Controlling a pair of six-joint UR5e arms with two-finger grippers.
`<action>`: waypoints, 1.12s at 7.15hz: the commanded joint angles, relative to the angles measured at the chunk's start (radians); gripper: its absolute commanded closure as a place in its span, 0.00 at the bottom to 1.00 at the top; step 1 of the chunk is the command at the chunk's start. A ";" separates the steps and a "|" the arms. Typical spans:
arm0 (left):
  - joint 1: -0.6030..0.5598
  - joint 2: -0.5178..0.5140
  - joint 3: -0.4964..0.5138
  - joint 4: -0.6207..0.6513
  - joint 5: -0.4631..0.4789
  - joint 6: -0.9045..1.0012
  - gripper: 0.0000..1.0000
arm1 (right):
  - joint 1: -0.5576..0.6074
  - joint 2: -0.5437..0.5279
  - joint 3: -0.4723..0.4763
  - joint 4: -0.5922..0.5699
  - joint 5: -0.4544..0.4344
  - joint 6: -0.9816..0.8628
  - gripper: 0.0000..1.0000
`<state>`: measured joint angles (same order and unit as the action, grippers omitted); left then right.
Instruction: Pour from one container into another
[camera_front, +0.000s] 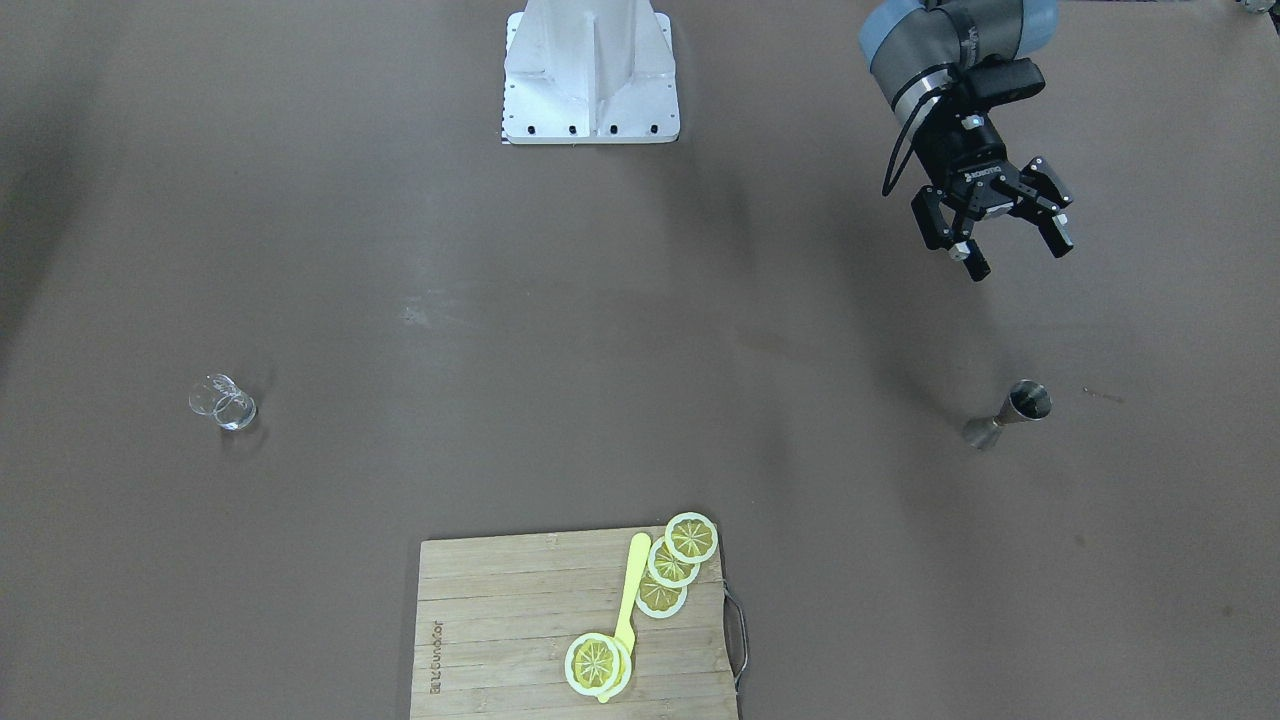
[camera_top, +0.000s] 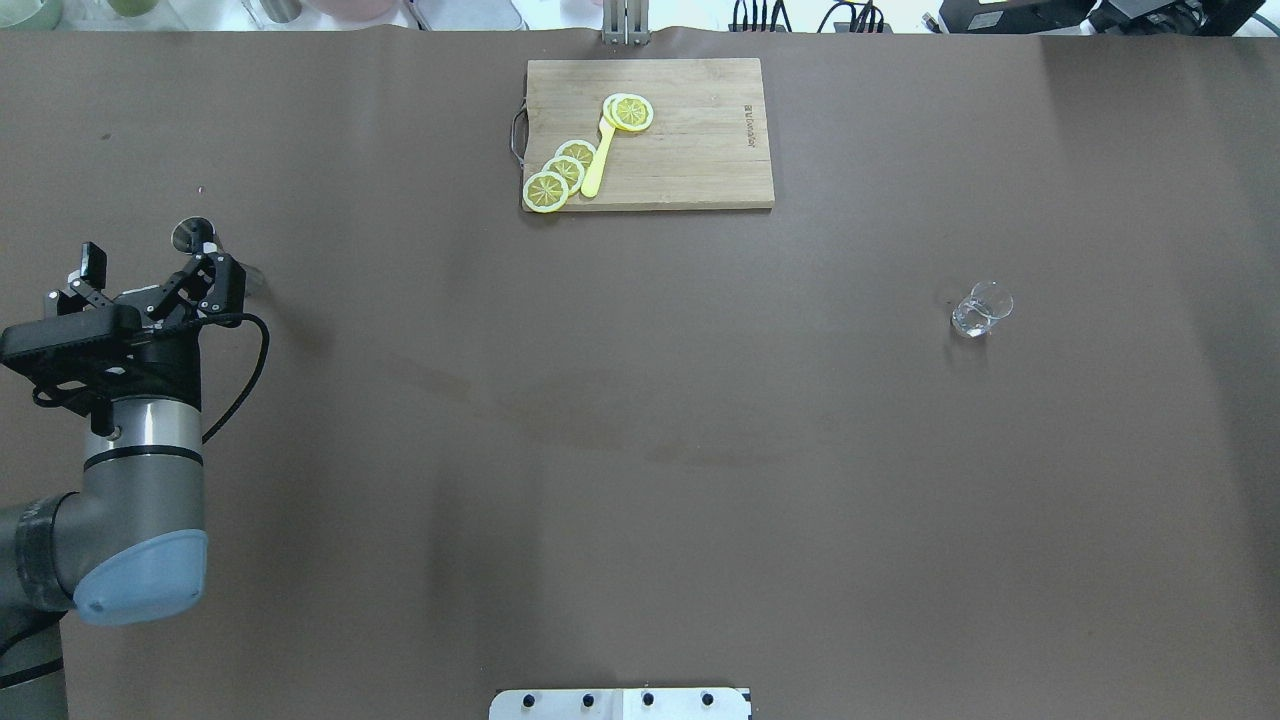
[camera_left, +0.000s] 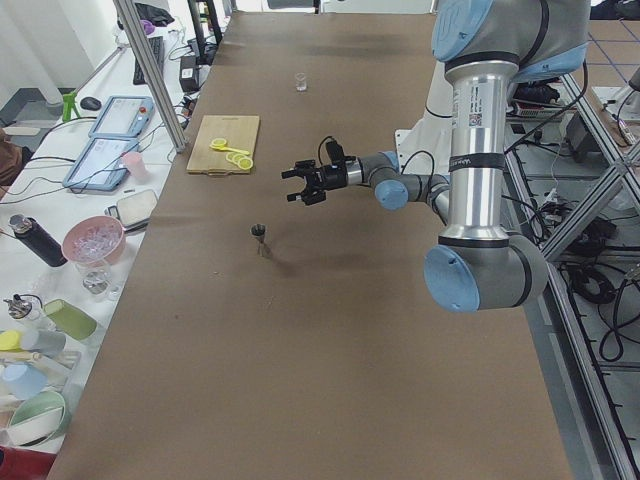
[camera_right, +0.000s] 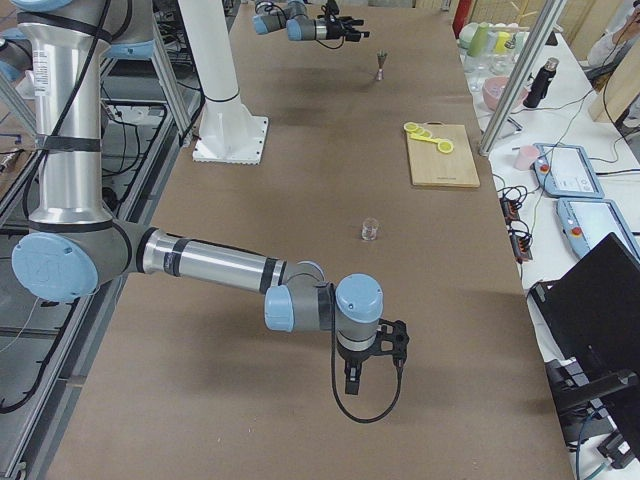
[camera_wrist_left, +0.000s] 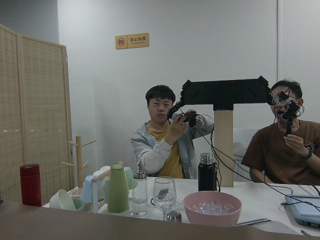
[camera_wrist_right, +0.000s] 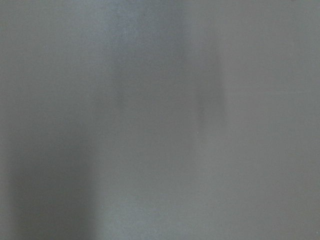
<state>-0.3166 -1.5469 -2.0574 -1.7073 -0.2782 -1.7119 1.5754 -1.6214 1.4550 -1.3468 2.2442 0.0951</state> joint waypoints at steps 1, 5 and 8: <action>0.002 -0.127 -0.023 0.148 -0.012 0.023 0.00 | 0.000 0.000 -0.002 0.000 0.000 0.000 0.00; -0.109 -0.419 -0.007 0.184 -0.258 0.578 0.00 | 0.000 0.000 -0.005 -0.002 0.002 0.000 0.00; -0.307 -0.502 0.052 0.039 -0.631 1.019 0.00 | 0.000 0.000 -0.010 -0.002 0.014 0.000 0.00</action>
<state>-0.5258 -2.0162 -2.0436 -1.5824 -0.7263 -0.8823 1.5754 -1.6214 1.4460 -1.3483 2.2564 0.0951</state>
